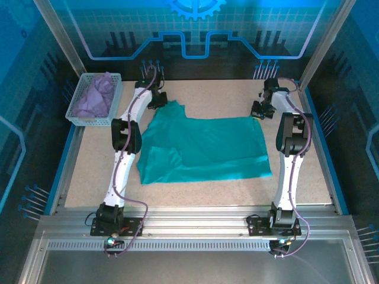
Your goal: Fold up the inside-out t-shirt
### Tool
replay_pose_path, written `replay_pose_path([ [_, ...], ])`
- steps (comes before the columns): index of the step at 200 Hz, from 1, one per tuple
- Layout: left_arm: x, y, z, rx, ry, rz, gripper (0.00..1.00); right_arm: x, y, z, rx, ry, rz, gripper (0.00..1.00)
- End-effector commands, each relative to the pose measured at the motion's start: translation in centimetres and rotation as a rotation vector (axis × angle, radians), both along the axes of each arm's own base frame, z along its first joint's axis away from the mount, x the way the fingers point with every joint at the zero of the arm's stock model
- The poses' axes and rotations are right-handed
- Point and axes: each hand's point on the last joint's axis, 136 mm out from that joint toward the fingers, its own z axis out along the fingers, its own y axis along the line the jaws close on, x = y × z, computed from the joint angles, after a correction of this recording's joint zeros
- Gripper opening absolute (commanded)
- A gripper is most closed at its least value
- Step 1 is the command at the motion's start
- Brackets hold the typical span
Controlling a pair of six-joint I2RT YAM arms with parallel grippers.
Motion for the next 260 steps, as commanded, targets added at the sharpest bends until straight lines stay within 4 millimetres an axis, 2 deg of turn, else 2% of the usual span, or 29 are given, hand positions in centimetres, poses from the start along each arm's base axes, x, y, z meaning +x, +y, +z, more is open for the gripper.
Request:
replay_pose_path([
  [1,0.4,0.3,2.0,-0.003,-0.052,-0.011,0.00,1.5,0.9,1.7,-0.006,-0.072,0.055,0.03],
  [8,0.6,0.3,3.1,-0.002,-0.085,-0.012,0.00,1.8,0.9,2.4,-0.005,-0.096,0.065,0.02],
  [16,0.7,0.3,4.5,-0.014,-0.126,-0.011,0.00,1.9,1.1,2.2,-0.003,-0.109,0.076,0.02],
  [20,0.7,0.4,5.0,-0.021,-0.142,-0.007,0.00,2.2,1.1,3.8,-0.004,-0.144,0.081,0.02],
  [41,0.4,0.0,8.3,-0.057,-0.222,-0.009,0.00,2.3,1.5,5.5,0.004,-0.198,0.108,0.01],
  [79,-1.3,-0.6,11.7,-0.123,-0.286,-0.006,0.00,1.0,0.8,6.9,-0.020,-0.234,0.114,0.00],
  [115,-4.4,-1.2,14.7,-0.188,-0.321,-0.014,0.00,-0.7,0.2,7.7,-0.030,-0.252,0.117,0.00],
  [146,-8.6,-2.1,17.2,-0.285,-0.377,-0.004,0.00,-2.1,-0.6,8.1,-0.053,-0.256,0.104,0.00],
  [206,-16.8,-2.7,18.6,-0.387,-0.417,0.016,0.00,-5.4,-0.5,8.6,-0.057,-0.256,0.088,0.00],
  [260,-23.1,-2.9,17.8,-0.372,-0.369,-0.005,0.00,-9.0,-1.4,7.5,-0.105,-0.164,0.042,0.01],
])
